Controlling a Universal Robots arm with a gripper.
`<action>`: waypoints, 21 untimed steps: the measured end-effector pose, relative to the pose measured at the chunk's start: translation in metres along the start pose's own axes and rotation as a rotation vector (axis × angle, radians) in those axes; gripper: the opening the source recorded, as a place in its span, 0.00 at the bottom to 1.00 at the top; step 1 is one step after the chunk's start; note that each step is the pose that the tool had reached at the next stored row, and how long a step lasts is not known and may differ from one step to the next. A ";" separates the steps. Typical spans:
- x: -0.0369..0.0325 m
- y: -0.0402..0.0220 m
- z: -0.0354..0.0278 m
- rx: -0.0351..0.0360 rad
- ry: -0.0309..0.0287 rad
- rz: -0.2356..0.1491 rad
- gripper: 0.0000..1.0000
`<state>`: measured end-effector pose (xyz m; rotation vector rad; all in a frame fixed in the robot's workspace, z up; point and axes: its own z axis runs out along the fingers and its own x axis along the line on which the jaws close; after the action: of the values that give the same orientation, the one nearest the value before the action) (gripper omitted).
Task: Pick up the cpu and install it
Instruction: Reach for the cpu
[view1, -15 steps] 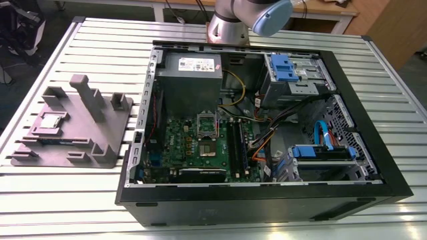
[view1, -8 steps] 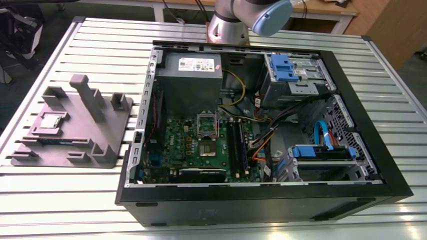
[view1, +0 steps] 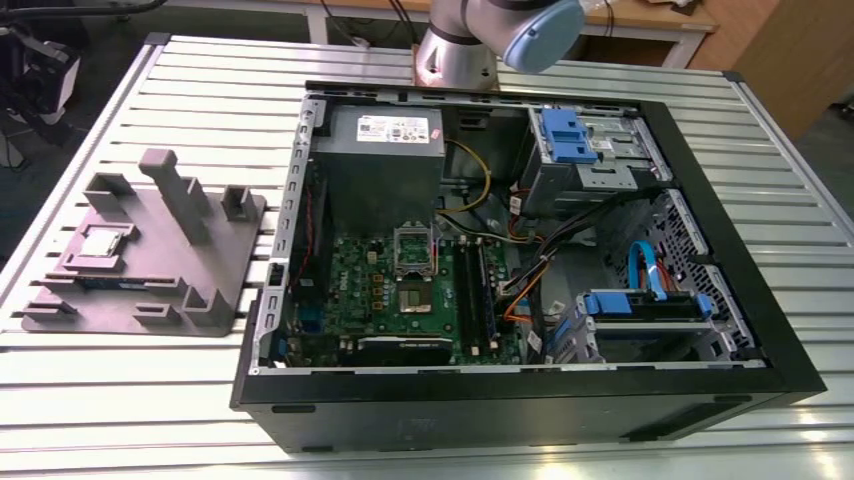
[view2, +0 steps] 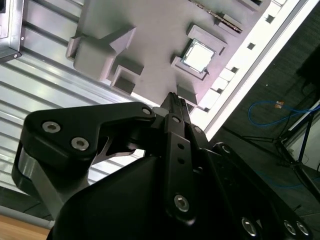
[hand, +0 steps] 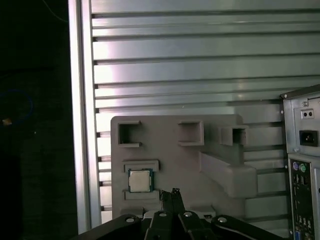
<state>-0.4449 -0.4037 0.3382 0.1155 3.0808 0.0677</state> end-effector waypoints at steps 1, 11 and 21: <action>0.0013 -0.0001 0.0013 0.0001 0.0001 0.000 0.10; 0.0127 -0.0022 0.0183 0.0001 0.0006 0.000 0.10; 0.0133 -0.0022 0.0199 0.0002 0.0103 0.000 0.10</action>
<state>-0.4571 -0.4040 0.3175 0.1162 3.0911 0.0682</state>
